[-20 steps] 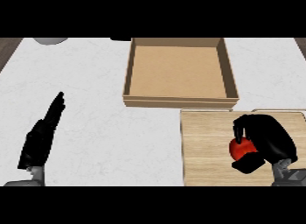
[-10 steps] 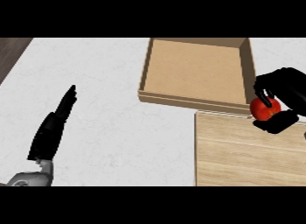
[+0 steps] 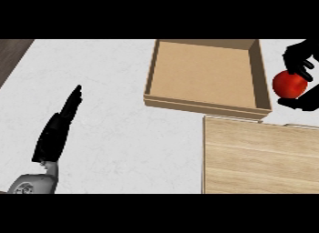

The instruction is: Pick the tomato from the tray and place it in the cardboard box

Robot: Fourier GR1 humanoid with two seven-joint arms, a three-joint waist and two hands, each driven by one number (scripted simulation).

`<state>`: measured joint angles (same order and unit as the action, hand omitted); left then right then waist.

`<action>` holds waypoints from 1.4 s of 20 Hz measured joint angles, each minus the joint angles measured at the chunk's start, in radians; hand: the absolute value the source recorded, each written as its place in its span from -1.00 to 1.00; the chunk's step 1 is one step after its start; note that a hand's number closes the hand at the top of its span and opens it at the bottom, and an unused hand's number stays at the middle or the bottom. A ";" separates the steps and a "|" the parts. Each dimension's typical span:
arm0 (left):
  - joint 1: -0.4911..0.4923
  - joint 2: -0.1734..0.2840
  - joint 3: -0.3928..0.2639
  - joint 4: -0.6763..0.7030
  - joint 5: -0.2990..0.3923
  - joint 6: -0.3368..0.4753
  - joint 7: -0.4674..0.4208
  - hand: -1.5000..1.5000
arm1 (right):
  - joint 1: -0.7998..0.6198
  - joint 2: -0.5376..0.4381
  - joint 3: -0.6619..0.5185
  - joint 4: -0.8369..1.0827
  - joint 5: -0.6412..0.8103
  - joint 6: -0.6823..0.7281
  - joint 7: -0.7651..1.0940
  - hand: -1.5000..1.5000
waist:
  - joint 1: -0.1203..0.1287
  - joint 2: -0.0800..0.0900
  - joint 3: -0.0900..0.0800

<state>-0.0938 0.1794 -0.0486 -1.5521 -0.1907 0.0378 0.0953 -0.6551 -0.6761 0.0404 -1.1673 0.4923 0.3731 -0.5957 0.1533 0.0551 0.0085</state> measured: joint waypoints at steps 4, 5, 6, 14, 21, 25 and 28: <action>-0.003 -0.008 -0.003 0.009 -0.006 0.008 0.004 0.00 | -0.101 -0.003 -0.034 0.129 -0.093 0.059 -0.112 1.00 | -0.009 -0.007 -0.002; 0.000 -0.006 -0.003 0.008 -0.008 0.008 0.004 0.00 | -0.126 -0.001 -0.036 0.160 -0.109 0.064 -0.125 1.00 | -0.008 -0.008 -0.003; -0.004 -0.005 0.001 0.013 -0.007 0.008 0.006 0.00 | -0.153 0.000 -0.034 0.189 -0.122 0.072 -0.136 1.00 | -0.011 -0.009 -0.003; 0.004 -0.002 0.009 0.024 -0.010 0.010 0.000 0.00 | -0.373 0.058 0.024 0.412 -0.140 0.076 -0.160 1.00 | -0.029 -0.018 -0.007; 0.011 0.010 0.036 0.034 0.002 0.007 -0.004 0.00 | -0.545 0.175 0.100 0.584 -0.089 0.056 -0.150 1.00 | -0.051 -0.025 -0.008; 0.019 0.003 0.035 0.038 -0.004 0.014 -0.008 0.00 | -0.598 0.275 0.148 0.667 -0.046 0.021 -0.144 1.00 | -0.064 -0.028 -0.009; 0.016 0.005 0.041 0.040 -0.002 0.014 -0.012 0.00 | -0.624 0.336 0.177 0.736 -0.009 -0.014 -0.152 1.00 | -0.065 -0.027 -0.009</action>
<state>-0.0783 0.1847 -0.0072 -1.5126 -0.1932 0.0519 0.0830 -1.2787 -0.3404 0.2171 -0.4309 0.4830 0.3587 -0.7482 0.0884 0.0283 -0.0003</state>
